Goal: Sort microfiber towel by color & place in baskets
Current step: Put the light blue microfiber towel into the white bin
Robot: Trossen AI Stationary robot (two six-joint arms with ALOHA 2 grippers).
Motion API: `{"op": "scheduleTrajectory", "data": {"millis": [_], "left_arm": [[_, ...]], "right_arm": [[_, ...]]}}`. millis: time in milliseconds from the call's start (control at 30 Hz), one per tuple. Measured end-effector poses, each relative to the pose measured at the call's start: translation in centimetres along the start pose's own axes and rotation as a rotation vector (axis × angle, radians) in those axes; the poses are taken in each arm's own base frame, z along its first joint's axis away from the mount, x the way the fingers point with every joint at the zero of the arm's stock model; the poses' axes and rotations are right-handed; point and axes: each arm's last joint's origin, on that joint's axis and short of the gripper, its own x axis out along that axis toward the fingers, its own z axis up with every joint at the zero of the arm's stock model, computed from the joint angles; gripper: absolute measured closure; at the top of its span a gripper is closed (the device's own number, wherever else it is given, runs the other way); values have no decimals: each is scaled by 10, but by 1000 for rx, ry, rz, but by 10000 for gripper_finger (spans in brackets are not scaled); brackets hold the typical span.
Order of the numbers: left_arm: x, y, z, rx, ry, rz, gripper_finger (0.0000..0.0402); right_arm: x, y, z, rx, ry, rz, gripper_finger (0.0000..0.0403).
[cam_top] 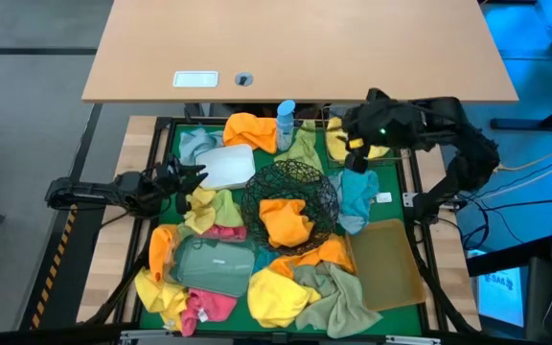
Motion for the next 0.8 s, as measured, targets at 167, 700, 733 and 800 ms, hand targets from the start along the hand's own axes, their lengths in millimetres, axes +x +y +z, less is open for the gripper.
{"op": "scheduleTrajectory", "data": {"millis": [167, 700, 733, 800], "left_arm": [[3, 1, 1, -45, -13, 30, 280], [23, 6, 14, -40, 0, 121, 280], [25, 6, 18, -36, 5, 132, 280], [32, 6, 26, -26, 17, 159, 280]], "right_arm": [[23, -5, -8, 12, 99, 39, 220], [97, 2, -78, 78, 21, 206, 220], [101, 3, -83, 81, 23, 207, 220], [110, 7, -89, 85, 23, 217, 220]]}}
